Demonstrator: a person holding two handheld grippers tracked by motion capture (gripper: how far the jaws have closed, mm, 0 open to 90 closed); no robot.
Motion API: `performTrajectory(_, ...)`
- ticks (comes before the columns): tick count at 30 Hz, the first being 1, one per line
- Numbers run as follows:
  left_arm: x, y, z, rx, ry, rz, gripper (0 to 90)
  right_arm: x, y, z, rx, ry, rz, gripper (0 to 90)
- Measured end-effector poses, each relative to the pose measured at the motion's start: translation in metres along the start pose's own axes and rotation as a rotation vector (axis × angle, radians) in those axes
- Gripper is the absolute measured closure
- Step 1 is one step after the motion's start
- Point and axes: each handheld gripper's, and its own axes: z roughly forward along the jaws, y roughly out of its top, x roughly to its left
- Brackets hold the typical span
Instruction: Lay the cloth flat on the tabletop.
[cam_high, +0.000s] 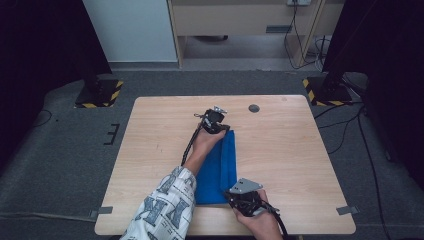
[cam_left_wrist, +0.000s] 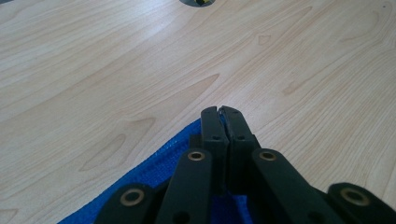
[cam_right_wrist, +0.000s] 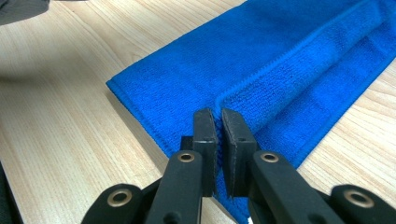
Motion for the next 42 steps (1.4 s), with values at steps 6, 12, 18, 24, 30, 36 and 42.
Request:
performTrajectory(6, 0.0, -0.001, 0.002, 0.019, -0.019, -0.005, 88.4, 0.0, -0.002, -0.002, 0.006, 0.004, 0.005, 84.8)
performTrajectory(12, -0.005, -0.001, 0.004, 0.023, -0.027, -0.002, 83.1, -0.002, -0.008, -0.001, 0.031, 0.002, 0.02, 77.0)
performTrajectory(18, -0.008, 0.0, 0.003, 0.016, -0.036, 0.005, 81.6, -0.005, -0.008, -0.002, 0.036, -0.008, 0.042, 72.5)
performTrajectory(24, -0.008, 0.0, 0.002, 0.008, -0.033, 0.002, 80.2, -0.011, -0.011, -0.007, 0.045, -0.017, 0.071, 65.0)
performTrajectory(30, -0.013, 0.002, -0.004, -0.022, -0.02, 0.021, 70.2, -0.014, -0.012, -0.012, 0.054, -0.027, 0.088, 49.0)
performTrajectory(36, -0.016, 0.0, -0.019, -0.063, -0.032, 0.043, 65.4, -0.017, -0.01, -0.017, 0.03, -0.067, 0.082, 33.4)
performTrajectory(42, -0.018, 0.004, -0.034, -0.096, -0.029, 0.071, 56.0, -0.022, -0.006, -0.016, 0.01, -0.074, 0.079, 20.9)
